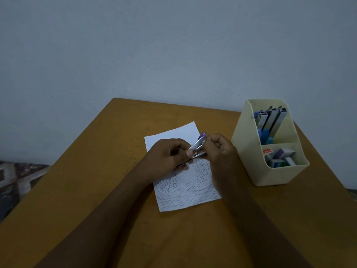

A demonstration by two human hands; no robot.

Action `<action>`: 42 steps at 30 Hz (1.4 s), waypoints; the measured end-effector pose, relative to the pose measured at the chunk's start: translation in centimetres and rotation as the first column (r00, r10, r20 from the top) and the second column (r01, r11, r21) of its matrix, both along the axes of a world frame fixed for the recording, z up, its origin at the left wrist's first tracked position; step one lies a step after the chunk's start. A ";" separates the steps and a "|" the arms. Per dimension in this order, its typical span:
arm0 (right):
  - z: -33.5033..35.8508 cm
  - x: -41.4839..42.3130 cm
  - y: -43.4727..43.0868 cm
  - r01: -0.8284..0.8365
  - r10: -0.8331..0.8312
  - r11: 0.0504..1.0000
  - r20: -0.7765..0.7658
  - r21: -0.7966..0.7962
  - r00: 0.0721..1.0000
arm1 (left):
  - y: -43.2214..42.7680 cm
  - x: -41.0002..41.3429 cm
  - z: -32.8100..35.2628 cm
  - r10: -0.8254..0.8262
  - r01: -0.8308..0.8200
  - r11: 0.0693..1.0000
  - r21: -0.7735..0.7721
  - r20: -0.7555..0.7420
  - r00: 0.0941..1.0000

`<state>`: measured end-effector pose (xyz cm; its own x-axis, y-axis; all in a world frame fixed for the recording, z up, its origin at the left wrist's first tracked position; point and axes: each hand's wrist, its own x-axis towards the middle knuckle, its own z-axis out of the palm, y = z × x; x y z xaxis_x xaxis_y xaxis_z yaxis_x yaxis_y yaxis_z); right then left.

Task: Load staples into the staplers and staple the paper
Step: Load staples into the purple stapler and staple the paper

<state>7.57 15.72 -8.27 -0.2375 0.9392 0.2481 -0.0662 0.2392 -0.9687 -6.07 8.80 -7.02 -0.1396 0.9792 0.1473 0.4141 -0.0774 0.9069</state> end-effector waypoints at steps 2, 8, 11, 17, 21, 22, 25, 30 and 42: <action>0.0 0.1 0.0 0.008 -0.009 1.000 -0.047 -0.026 0.999 | -0.1 0.2 0.0 0.002 -0.002 1.000 0.011 -0.009 1.000; 0.1 0.2 -0.1 -0.089 0.078 0.991 -0.113 -0.097 0.990 | -0.1 0.2 0.1 0.050 -0.051 0.998 0.038 0.023 0.998; 0.0 0.1 -0.2 -0.083 0.066 0.989 -0.142 -0.120 0.988 | -0.2 0.2 0.0 0.060 -0.061 0.997 0.041 0.024 0.998; 0.1 0.1 -0.2 -0.071 0.038 0.981 -0.182 -0.182 0.983 | -0.1 0.3 0.0 0.074 -0.076 0.996 0.043 0.048 0.996; 0.1 0.2 -0.3 -0.077 0.048 0.984 -0.176 -0.163 0.983 | -0.1 0.3 0.0 0.084 -0.086 0.995 0.045 0.046 0.995; 0.1 0.2 -0.4 -0.077 0.049 0.985 -0.176 -0.156 0.983 | -0.1 0.3 -0.1 0.087 -0.089 0.995 0.042 0.053 0.995; 0.0 0.2 -0.4 -0.055 0.031 0.988 -0.170 -0.141 0.985 | 0.0 0.4 -0.1 0.092 -0.094 0.995 0.038 0.061 0.994; 0.0 0.0 -0.4 -0.036 0.013 0.989 -0.161 -0.141 0.987 | -0.1 0.5 -0.2 0.098 -0.101 0.994 0.038 0.073 0.993; -0.1 0.0 -0.4 -0.045 0.023 0.988 -0.145 -0.151 0.989 | 0.0 0.4 -0.4 0.117 -0.119 0.992 0.029 0.064 0.991</action>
